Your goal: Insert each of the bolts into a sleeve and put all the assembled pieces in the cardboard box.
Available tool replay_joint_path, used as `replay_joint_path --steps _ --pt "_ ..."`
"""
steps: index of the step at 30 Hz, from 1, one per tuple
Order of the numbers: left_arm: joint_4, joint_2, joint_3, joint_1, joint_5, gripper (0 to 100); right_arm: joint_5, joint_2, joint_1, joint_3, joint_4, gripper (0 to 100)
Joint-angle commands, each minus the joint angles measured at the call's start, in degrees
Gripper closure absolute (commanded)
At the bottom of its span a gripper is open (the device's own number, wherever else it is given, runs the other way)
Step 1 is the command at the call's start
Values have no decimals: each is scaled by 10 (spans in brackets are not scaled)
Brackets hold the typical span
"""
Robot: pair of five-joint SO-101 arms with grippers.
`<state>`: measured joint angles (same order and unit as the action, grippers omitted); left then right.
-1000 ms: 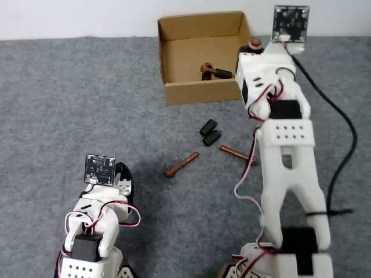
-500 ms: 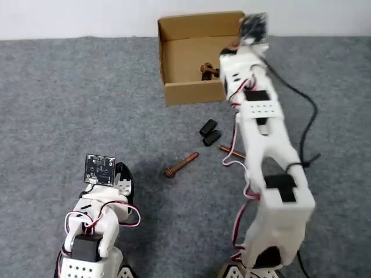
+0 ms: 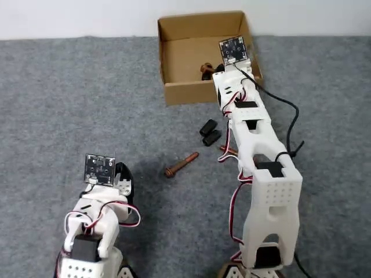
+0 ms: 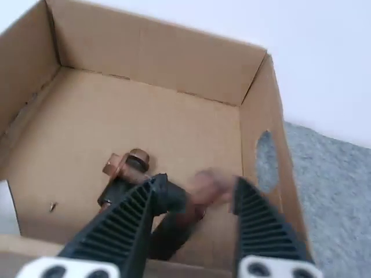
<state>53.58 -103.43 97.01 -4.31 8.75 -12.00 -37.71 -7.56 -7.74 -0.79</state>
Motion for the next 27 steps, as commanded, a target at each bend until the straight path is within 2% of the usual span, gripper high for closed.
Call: replay_joint_path --steps 1,6,11,16,18,22,27 --pt "4 -2 -5 3 -5 995 -3 21 -11 -49 -29 817" --pt "4 -2 -5 3 -5 995 -2 67 -21 -62 -59 887" --pt "2 -2 -5 3 -5 995 -2 143 -40 -61 -142 991" --pt "2 -4 -5 4 -5 995 -1 207 -56 -59 -261 991" --pt "0 -4 -5 24 -4 995 0 231 -58 -59 -303 990" --pt "-33 -4 -5 81 -4 995 57 285 -58 -59 -377 990" --pt "-38 -4 -5 96 -6 995 93 356 -61 -59 -495 990"
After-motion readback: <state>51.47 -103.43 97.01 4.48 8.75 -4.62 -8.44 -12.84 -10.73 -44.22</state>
